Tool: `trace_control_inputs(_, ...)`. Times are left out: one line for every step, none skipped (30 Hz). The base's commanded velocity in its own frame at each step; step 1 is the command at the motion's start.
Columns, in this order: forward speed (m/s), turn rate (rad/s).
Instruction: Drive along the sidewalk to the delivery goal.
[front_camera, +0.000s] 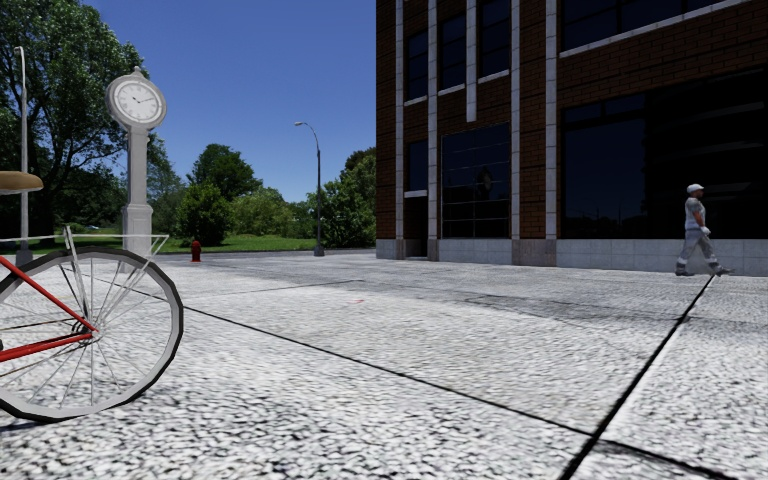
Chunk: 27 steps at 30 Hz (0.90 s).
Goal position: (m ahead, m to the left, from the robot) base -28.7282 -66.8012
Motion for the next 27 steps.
trace_control_inputs(0.0, 0.0)
trace_control_inputs(0.0, 0.0)
trace_control_inputs(0.0, 0.0)
trace_control_inputs(0.0, 0.0)
trace_control_inputs(0.0, 0.0)
trace_control_inputs(0.0, 0.0)
trace_control_inputs(0.0, 0.0)
trace_control_inputs(0.0, 0.0)
trace_control_inputs(0.0, 0.0)
trace_control_inputs(0.0, 0.0)
trace_control_inputs(0.0, 0.0)
trace_control_inputs(0.0, 0.0)
trace_control_inputs(0.0, 0.0)
trace_control_inputs(0.0, 0.0)
trace_control_inputs(0.0, 0.0)
trace_control_inputs(0.0, 0.0)
trace_control_inputs(0.0, 0.0)
trace_control_inputs(0.0, 0.0)
trace_control_inputs(0.0, 0.0)
trace_control_inputs(0.0, 0.0)
trace_control_inputs(0.0, 0.0)
trace_control_inputs(0.0, 0.0)
trace_control_inputs(0.0, 0.0)
trace_control_inputs(0.0, 0.0)
trace_control_inputs(0.0, 0.0)
trace_control_inputs(0.0, 0.0)
trace_control_inputs(0.0, 0.0)
